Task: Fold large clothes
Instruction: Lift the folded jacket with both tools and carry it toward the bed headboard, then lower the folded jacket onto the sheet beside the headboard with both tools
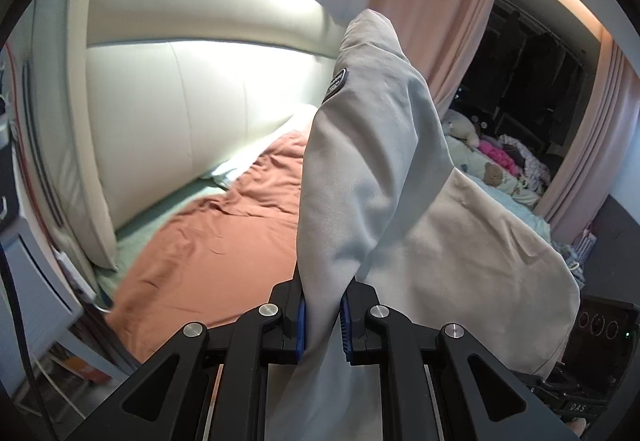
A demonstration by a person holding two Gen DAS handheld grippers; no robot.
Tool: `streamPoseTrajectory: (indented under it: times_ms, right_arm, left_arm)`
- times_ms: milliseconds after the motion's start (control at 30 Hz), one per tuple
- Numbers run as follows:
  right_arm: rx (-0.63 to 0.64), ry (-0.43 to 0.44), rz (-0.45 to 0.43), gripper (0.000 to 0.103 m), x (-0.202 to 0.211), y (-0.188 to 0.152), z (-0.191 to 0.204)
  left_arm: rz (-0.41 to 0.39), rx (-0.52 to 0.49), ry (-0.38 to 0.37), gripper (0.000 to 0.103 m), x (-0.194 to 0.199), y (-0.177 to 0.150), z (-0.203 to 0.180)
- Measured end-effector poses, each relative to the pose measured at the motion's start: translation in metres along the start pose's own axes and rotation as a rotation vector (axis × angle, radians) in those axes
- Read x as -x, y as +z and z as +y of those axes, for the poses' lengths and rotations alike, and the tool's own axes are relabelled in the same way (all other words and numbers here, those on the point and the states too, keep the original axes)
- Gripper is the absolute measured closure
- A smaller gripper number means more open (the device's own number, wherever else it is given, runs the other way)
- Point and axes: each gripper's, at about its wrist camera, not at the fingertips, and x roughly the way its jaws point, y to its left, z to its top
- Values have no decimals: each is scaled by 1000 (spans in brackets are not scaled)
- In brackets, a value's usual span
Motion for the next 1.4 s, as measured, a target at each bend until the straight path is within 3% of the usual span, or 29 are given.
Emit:
streamPoseTrajectory:
  times_ms: [367,533,767,833,900,967,1100,1200,1300,1400]
  right_arm:
    - [-32,72,109,92,-103,21,-54]
    - [-48,58,148,92,-146,30,-106]
    - [-43,31,161,92,-179,55,-180]
    - [-58,10,156,92,-179,55,-198]
    - [-89,-51,157,92,-182,50,-218]
    - [-155,-102,187,92,-194,44,-252]
    - [-226,-183,257,92,-225,25,-297]
    - [-276,-142,259,92,-220,20,-321]
    - [-297,-155,282,84,-213,13,-321]
    - [-341,-214,329,57,-217,19,-327]
  left_arm:
    - [81,-46,144,90,-59,24,69]
    - [115,-19,176,90,-107,32,99]
    - [186,-64,205,89,-182,40,114]
    - [211,-64,239,78,-205,39,118]
    - [214,-66,325,58,-220,34,124]
    - [220,-20,344,50,-225,25,135]
    - [275,-1,370,50,-225,-7,148]
    - [302,20,375,50,-220,-33,160]
    - [324,59,379,50,-217,-54,168]
    - [363,75,385,50,-214,-78,173]
